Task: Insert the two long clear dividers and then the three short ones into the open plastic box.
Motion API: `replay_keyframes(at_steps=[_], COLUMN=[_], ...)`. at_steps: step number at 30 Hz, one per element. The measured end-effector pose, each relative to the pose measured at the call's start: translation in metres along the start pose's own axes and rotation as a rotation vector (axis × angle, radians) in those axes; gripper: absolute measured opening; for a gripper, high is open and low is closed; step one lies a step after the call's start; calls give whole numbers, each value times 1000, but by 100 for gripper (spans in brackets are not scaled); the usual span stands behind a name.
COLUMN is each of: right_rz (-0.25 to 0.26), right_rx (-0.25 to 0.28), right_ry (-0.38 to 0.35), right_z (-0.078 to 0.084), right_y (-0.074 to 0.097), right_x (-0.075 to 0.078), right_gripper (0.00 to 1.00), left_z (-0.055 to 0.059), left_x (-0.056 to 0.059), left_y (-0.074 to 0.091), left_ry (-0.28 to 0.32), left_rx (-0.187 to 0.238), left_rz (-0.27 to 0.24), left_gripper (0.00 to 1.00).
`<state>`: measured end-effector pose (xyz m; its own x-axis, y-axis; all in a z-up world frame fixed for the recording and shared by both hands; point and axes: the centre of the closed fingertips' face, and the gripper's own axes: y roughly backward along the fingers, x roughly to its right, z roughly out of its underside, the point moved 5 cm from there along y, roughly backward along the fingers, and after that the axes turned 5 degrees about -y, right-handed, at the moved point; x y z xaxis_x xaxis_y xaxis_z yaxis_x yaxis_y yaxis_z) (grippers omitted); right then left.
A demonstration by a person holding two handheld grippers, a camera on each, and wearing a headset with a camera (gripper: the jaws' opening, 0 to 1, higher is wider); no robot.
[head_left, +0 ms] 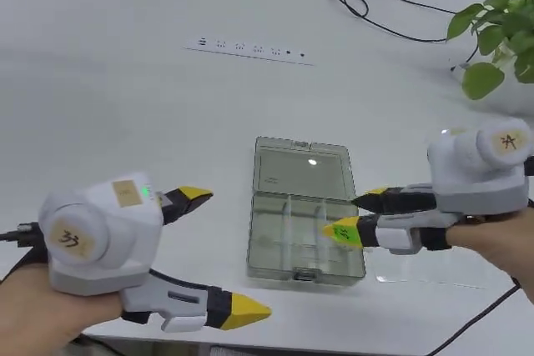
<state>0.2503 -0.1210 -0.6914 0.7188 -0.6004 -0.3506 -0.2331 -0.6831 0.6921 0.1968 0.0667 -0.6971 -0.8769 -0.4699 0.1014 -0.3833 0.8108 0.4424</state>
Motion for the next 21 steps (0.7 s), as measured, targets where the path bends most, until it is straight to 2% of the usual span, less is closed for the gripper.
replay_keyframes(at_steps=[4, 6, 9, 13, 21], right_rz=[-7, -16, -40, -51, -104], right_rx=[-52, -68, -126, -168, -277], right_ry=[106, 132, 223, 282, 465], right_z=[11, 15, 24, 31, 49], right_y=[11, 14, 20, 22, 19], right_x=[7, 10, 12, 16, 28], right_gripper=[57, 58, 62, 66, 67], left_z=[1, 1, 2, 1, 3], left_x=[1, 2, 3, 3, 1], left_y=[0, 0, -1, -1, 0], left_ry=[6, 6, 10, 16, 28], left_rx=[-2, -3, -4, 0, -6], left_rz=[-7, -9, -14, -19, -27], left_gripper=[100, 100, 99, 100, 99])
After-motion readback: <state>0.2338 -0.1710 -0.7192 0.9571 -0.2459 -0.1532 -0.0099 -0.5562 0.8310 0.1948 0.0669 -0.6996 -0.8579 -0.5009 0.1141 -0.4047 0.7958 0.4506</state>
